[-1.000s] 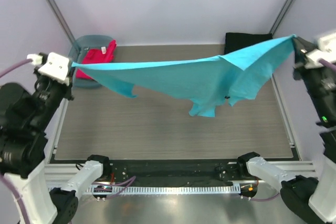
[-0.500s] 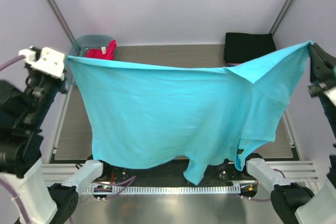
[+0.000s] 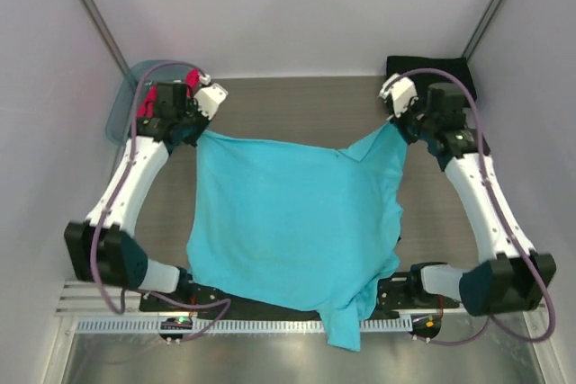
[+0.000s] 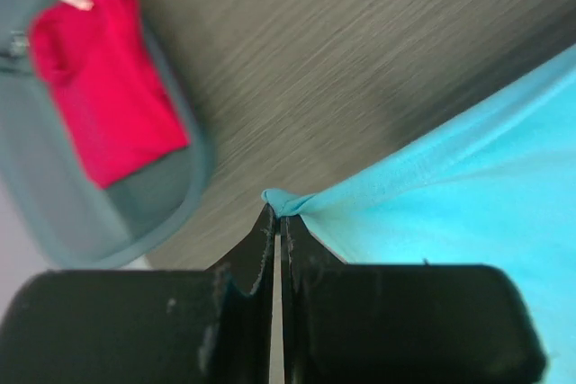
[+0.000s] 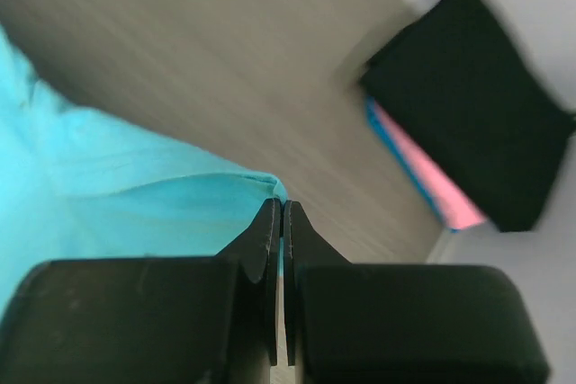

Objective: Fold and stack the t-shirts
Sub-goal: Flatten the tshirt out

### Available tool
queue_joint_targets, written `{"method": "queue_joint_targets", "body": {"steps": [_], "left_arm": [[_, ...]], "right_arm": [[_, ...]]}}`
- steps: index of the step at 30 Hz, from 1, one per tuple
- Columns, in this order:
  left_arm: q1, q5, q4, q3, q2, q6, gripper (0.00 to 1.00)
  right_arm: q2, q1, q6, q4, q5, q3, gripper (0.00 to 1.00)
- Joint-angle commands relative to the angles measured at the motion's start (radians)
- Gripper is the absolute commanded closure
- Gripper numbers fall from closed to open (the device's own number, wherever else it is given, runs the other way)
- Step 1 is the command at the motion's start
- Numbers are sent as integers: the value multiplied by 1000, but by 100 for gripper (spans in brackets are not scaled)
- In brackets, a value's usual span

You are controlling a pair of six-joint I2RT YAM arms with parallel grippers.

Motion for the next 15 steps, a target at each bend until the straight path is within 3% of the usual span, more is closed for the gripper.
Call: {"method": "queue_joint_targets", "body": {"steps": [1,4,8,15], "left_arm": [[2,46,172,44,181,6,100],[2,57,166,156,418,-30,100],[0,28,138,414,664,-56,100],[-8,-79,146,697,920,-20,100]], "right_arm": [[102,9,-61,209,5,-74,99],[322,12,-47,294,67,-39,99],[562,10,-21,386,143,91,99],[986,9,55,367,230,575,99]]}}
